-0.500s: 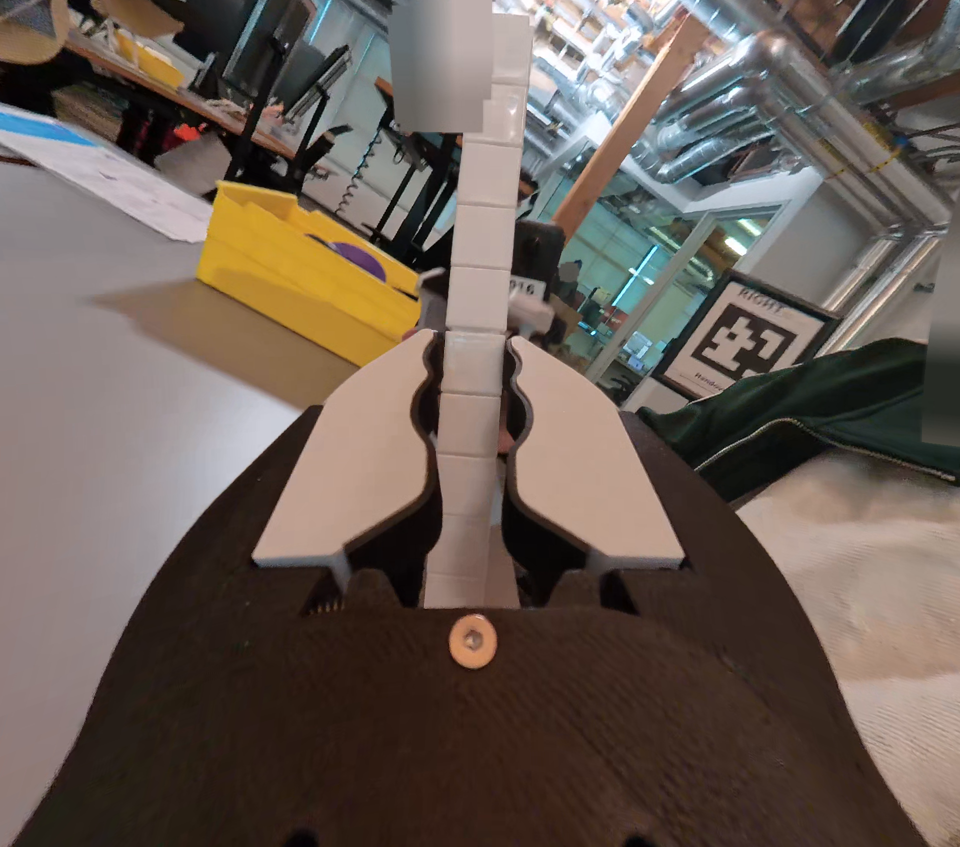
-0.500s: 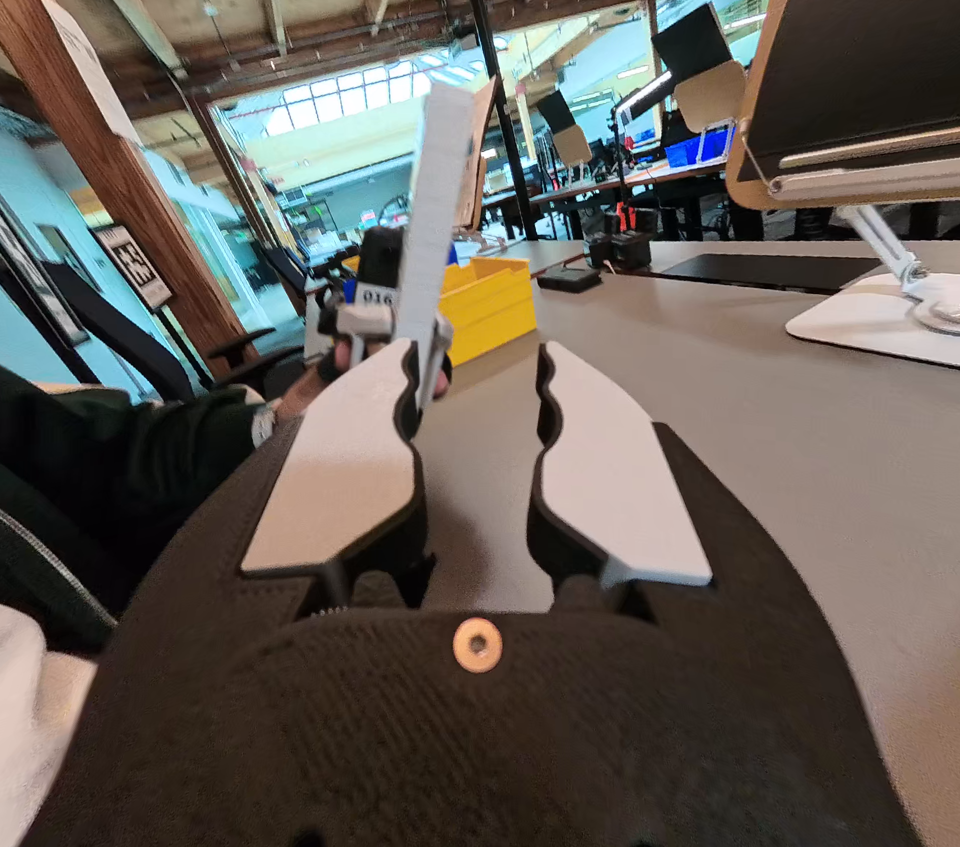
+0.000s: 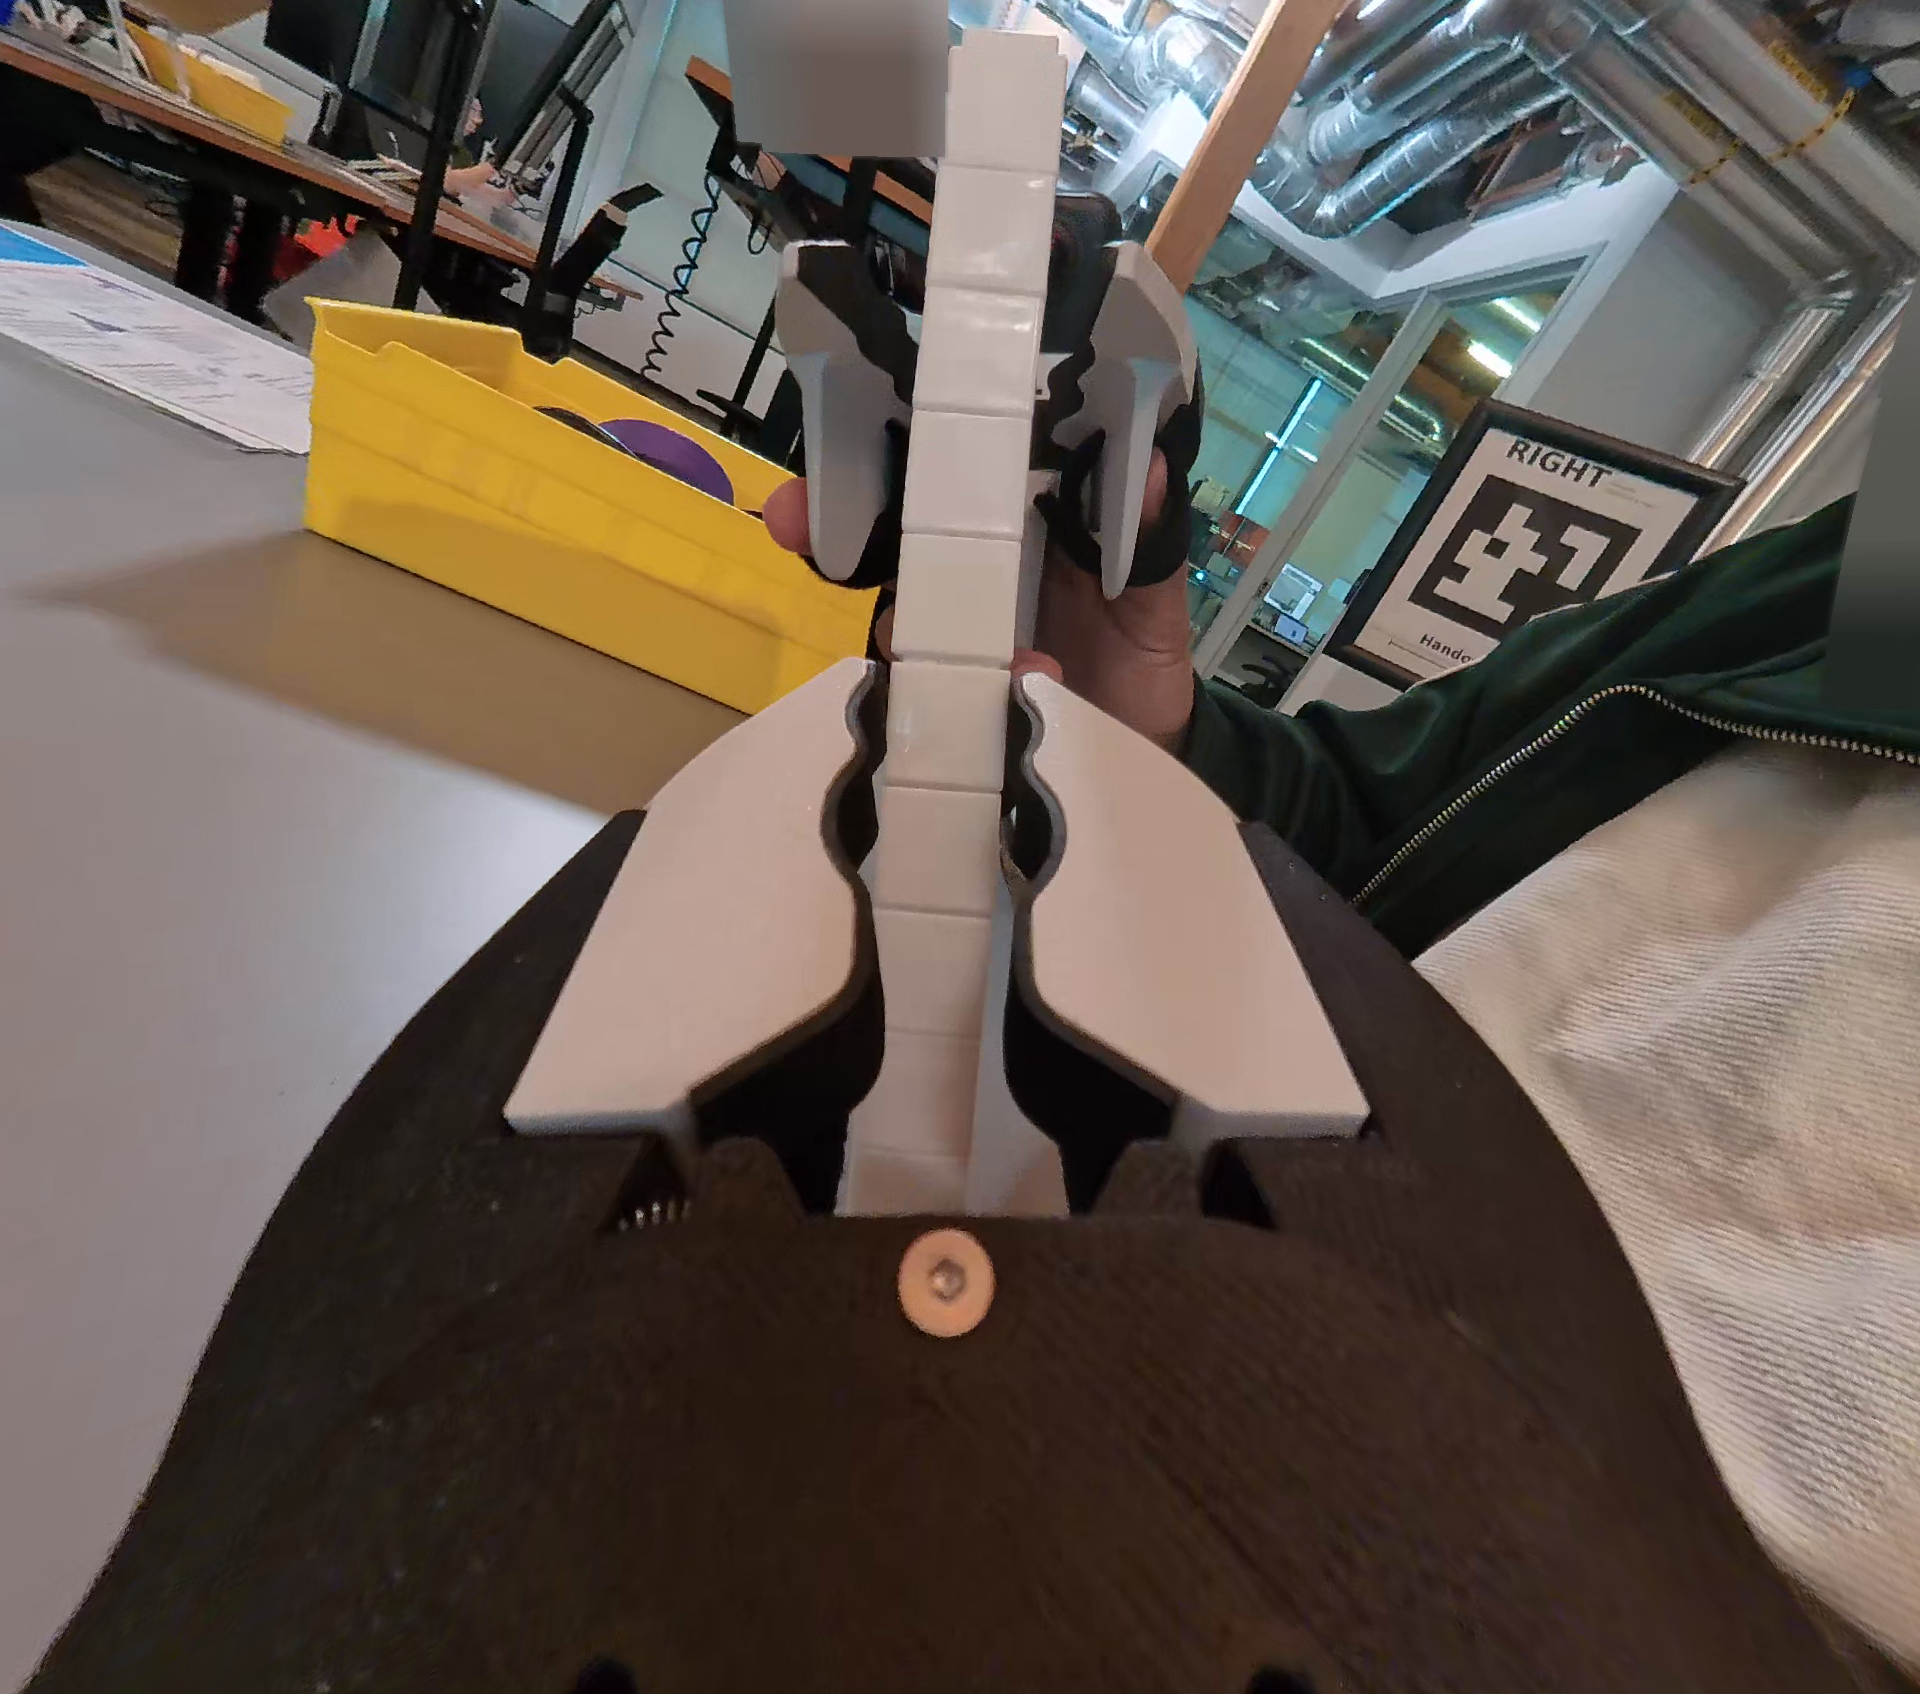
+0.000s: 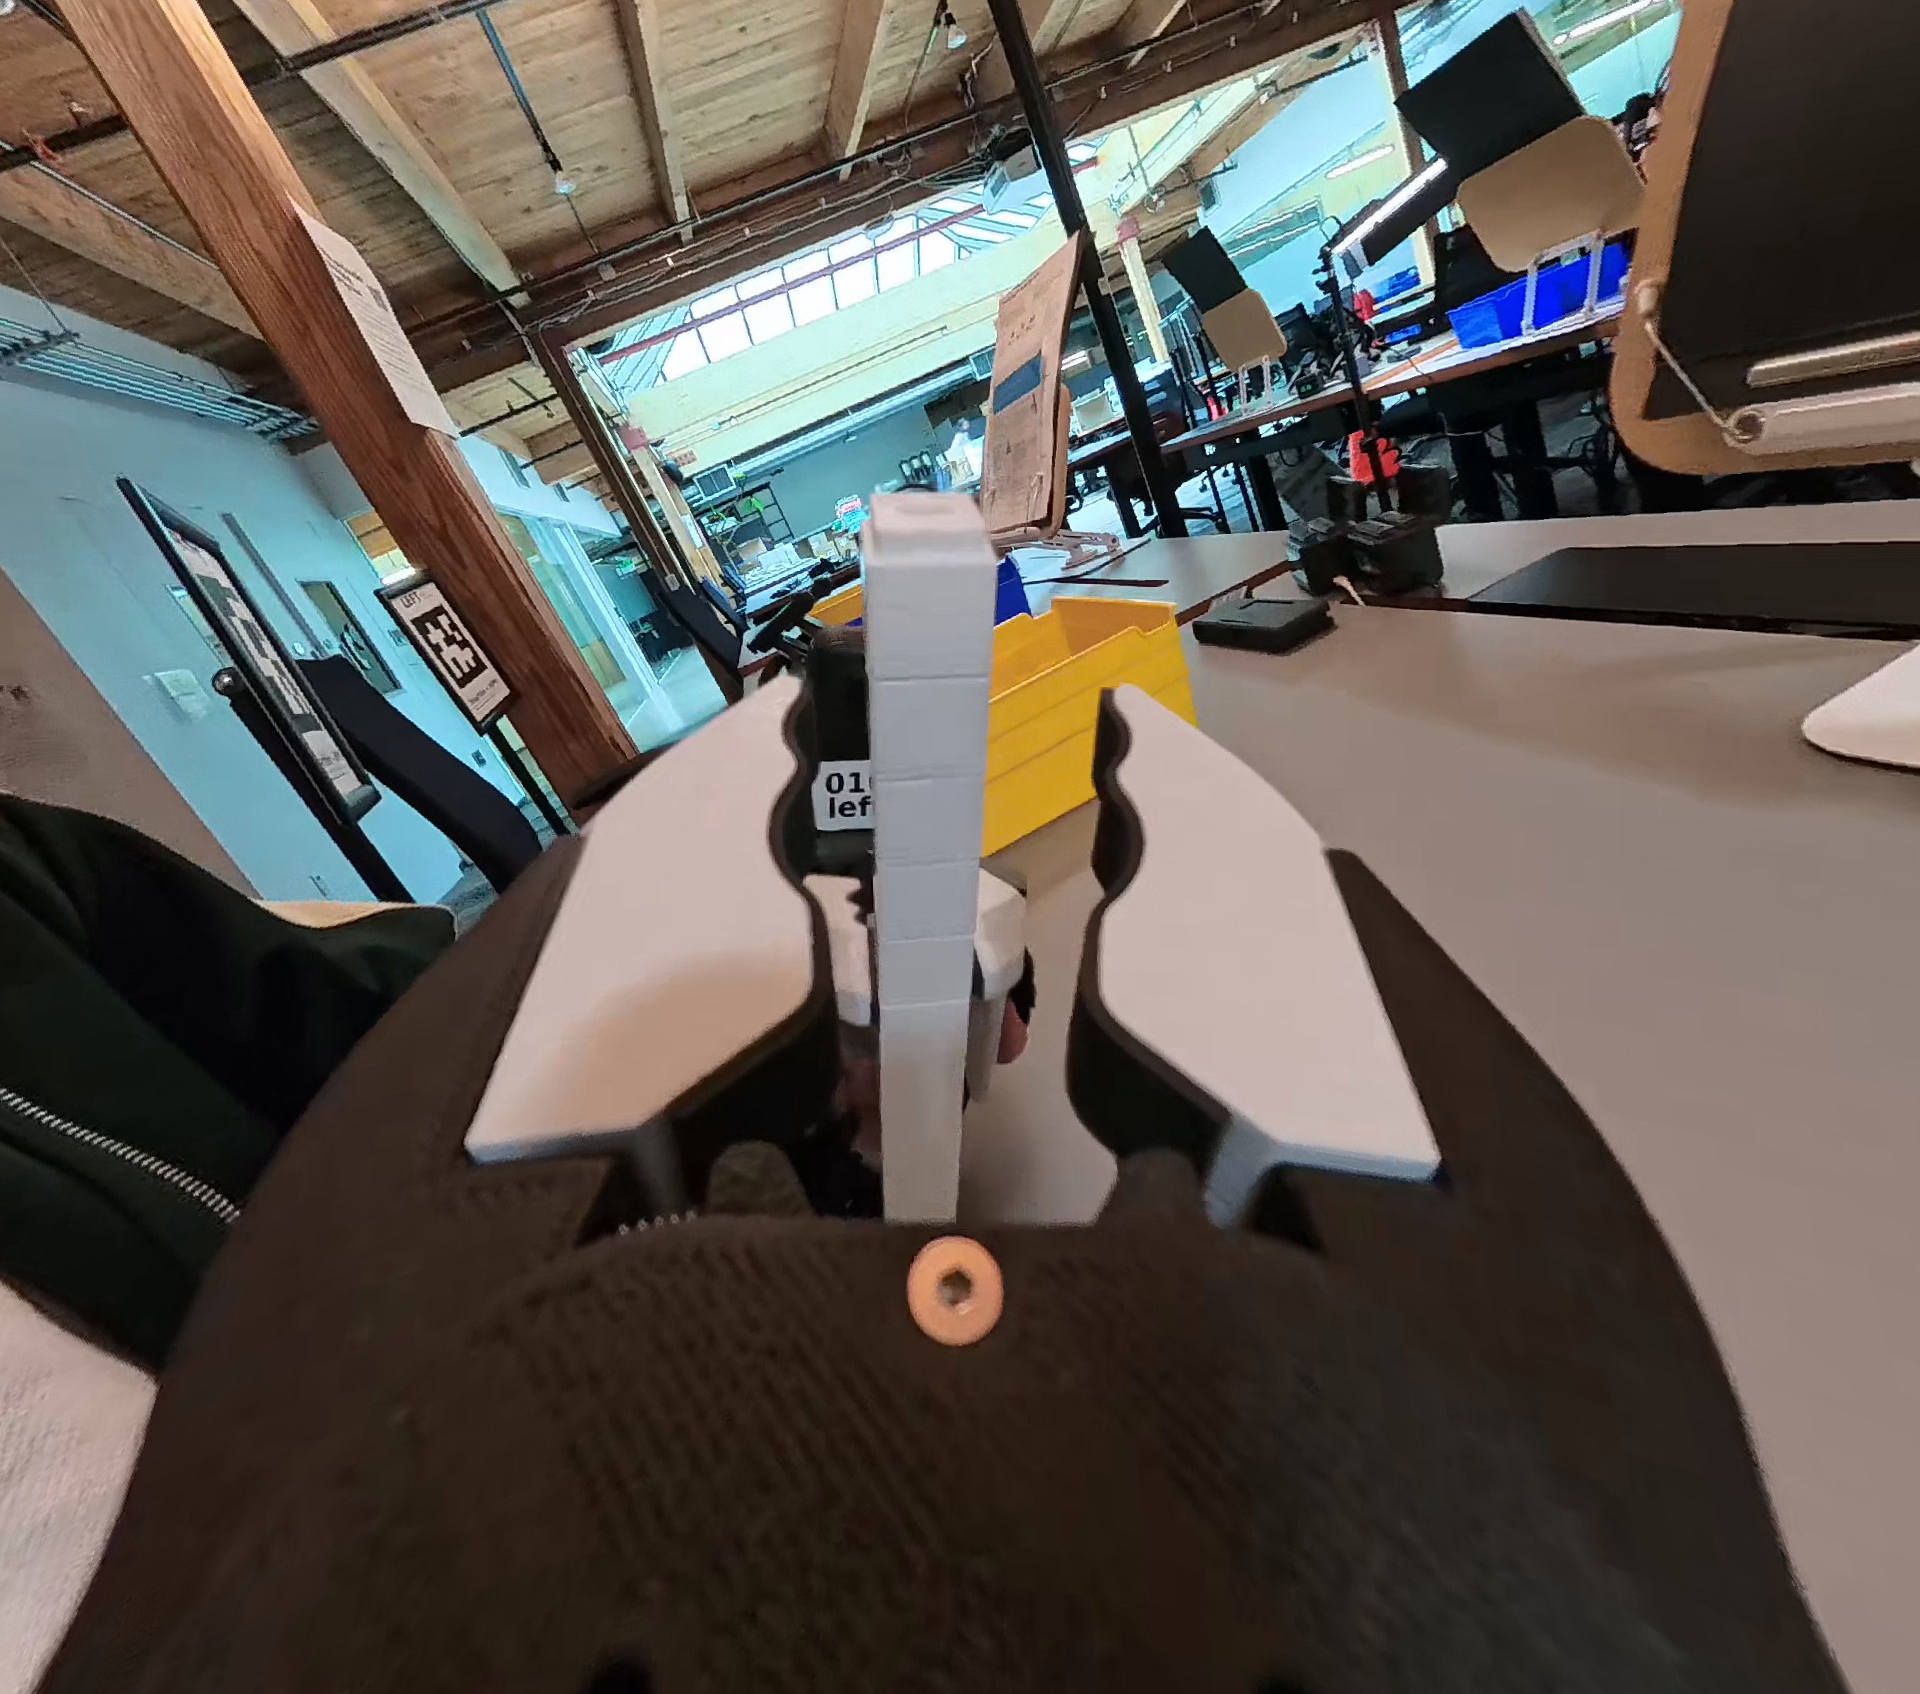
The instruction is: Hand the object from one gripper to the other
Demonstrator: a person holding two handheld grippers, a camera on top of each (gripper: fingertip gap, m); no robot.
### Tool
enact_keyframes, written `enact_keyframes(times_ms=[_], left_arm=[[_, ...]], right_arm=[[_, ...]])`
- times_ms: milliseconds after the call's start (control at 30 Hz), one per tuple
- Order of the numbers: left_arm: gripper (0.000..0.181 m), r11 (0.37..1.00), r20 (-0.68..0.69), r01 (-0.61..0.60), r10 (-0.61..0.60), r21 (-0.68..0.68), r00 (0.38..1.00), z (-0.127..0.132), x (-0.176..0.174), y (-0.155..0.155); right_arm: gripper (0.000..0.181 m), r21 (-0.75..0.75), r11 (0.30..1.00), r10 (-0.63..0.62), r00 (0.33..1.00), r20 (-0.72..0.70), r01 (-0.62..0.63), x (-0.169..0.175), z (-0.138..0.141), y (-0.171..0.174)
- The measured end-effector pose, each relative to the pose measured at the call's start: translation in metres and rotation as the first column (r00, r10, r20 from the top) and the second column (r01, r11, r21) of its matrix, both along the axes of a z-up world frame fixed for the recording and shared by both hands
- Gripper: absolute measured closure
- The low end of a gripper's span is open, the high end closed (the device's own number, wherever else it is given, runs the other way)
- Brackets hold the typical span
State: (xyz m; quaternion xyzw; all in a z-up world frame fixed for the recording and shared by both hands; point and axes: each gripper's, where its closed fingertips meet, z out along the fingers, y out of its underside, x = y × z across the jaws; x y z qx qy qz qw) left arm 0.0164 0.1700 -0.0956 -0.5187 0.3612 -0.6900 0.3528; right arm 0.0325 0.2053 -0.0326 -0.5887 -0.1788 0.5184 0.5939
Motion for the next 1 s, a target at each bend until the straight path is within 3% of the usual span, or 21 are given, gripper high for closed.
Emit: enact_keyframes(times_ms=[133,233,333,433,733,900,1000], left_arm=[[0.159,1.0,-0.013,0.015,-0.015,0.017,1.0,-0.004,0.003,-0.007],[0.157,1.0,0.005,0.028,-0.028,0.012,1.0,-0.003,0.003,-0.009],[0.129,0.999,0.009,0.029,-0.029,0.017,1.0,-0.001,0.002,-0.009],[0.115,0.997,-0.025,0.005,-0.003,0.074,1.0,-0.004,0.0,-0.008],[0.119,0.947,-0.273,0.111,-0.025,0.303,0.962,-0.039,0.005,-0.027],[0.124,0.931,-0.35,0.161,-0.038,0.329,0.936,-0.054,0.01,-0.036],[0.14,0.929,-0.358,0.185,-0.062,0.32,0.931,-0.056,0.011,-0.04]], right_arm=[[0.157,0.022,1.0,0.014,0.999,0.042,-0.015,-0.007,0.0,-0.006],[0.159,0.042,0.999,0.01,0.998,0.068,-0.013,-0.01,0.002,-0.01],[0.159,0.068,0.998,-0.008,0.995,0.104,0.001,-0.01,0.006,-0.012],[0.159,0.091,0.996,-0.009,0.991,0.135,-0.003,-0.006,0.014,-0.014],[0.159,0.154,0.987,0.006,0.951,0.309,-0.056,-0.007,0.033,-0.025],[0.159,0.156,0.983,0.042,0.951,0.307,-0.094,-0.014,0.039,-0.035],[0.159,0.152,0.982,0.059,0.947,0.316,-0.112,-0.02,0.038,-0.038]])
